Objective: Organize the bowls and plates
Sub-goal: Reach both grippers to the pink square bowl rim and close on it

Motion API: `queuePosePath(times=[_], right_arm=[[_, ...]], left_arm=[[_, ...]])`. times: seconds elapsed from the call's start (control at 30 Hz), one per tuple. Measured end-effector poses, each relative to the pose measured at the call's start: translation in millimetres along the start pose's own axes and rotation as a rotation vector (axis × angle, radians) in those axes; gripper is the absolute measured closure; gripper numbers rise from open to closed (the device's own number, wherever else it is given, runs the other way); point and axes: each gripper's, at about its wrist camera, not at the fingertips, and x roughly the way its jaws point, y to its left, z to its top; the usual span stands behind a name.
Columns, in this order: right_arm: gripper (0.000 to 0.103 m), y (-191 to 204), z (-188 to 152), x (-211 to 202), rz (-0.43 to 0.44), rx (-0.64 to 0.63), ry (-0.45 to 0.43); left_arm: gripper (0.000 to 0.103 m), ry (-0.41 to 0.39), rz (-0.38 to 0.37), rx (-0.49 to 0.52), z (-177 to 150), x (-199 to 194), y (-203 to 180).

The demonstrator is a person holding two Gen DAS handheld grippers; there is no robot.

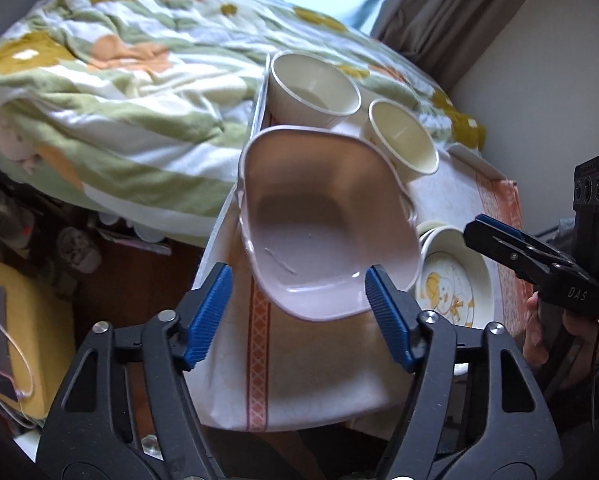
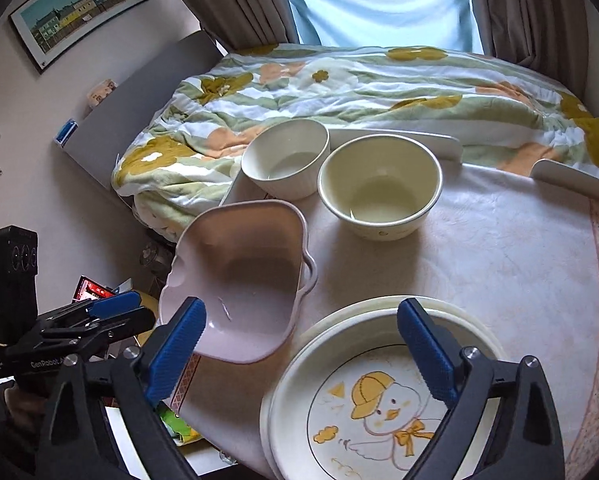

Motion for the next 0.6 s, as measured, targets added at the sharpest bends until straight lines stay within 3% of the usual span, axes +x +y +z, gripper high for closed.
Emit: queuePosePath(times=[0.1, 0.37, 0.5, 0.6], right_arm=[[0.029, 3.3, -1.2, 20.3, -0.023, 0.011, 0.048], [0.053, 1.4, 2.0, 56.1, -0.059, 0.032, 0.103], [0.078, 0.5, 6.5, 70.9, -0.06, 0.031, 0.13], [0.089, 0.4, 5.5, 78.0, -0.07, 0.028, 0.157]], left_arm=[[0.049, 0.05, -0.04, 0.006, 9.1, 20.2, 10.6], [0.056, 0.109, -0.051, 0.057, 33.9, 54.7, 18.4], [0.077, 0.144, -0.029, 0.094, 40.0, 68.8, 14.0], [0.089, 0.148, 0.022, 0.12, 41.2, 72.8, 12.1]])
